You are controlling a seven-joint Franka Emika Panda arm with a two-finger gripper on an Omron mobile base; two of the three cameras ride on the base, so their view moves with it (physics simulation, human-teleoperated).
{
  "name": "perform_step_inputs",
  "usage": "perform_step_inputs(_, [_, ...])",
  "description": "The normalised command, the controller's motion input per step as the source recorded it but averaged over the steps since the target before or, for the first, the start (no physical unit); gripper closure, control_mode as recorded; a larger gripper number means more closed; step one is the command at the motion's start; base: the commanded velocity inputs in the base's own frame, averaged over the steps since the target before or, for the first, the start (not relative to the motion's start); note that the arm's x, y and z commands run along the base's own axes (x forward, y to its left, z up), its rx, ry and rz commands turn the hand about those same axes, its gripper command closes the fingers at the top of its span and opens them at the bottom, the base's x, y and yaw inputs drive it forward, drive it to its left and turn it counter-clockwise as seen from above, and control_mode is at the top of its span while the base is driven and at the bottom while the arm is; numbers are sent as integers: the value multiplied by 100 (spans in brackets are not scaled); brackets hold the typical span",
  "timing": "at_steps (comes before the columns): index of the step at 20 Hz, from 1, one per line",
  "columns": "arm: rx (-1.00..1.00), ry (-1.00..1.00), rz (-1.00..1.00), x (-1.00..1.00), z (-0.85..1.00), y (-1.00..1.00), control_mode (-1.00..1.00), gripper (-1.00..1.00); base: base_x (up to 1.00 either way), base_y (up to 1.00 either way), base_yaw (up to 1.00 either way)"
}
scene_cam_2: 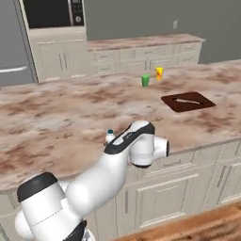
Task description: Place the drinks on the dining counter in a tight cluster.
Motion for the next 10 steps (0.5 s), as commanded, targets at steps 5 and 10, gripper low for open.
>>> perform_step_inputs(5, [0, 0, 0, 0, 0, 0, 100, 100, 27, -1, 76])
perform_step_inputs(10, [0, 0, 0, 0, 0, 0, 100, 100, 42, -4, 56])
